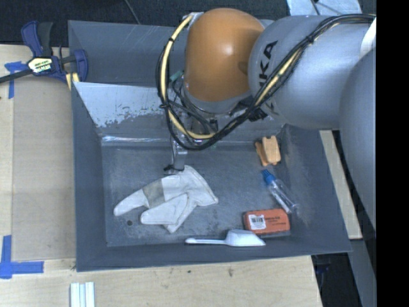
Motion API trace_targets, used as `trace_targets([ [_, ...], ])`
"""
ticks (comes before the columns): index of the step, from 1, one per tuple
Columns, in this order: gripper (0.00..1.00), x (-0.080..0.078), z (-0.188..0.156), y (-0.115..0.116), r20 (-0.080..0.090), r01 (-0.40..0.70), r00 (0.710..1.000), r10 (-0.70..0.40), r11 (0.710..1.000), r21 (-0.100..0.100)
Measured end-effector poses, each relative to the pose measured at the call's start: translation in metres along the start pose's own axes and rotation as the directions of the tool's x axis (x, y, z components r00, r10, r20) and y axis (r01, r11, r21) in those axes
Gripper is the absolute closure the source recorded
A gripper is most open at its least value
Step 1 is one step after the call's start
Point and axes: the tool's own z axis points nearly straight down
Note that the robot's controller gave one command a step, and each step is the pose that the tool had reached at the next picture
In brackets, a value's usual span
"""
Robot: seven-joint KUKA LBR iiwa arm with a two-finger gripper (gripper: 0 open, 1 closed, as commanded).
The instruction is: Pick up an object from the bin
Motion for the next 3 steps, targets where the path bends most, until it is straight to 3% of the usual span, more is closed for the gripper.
trace_targets([
  [1, 0.00, -0.002, -0.005, -0.001, 0.009, -0.002, 1.000, 0.002, 1.000, -0.001],
  [2, 0.00, 0.009, 0.020, -0.014, 0.016, 0.089, 0.996, -0.089, 0.996, -0.002],
  [3, 0.00, 0.011, 0.083, -0.030, 0.013, 0.148, 0.989, -0.148, 0.989, 0.001],
])
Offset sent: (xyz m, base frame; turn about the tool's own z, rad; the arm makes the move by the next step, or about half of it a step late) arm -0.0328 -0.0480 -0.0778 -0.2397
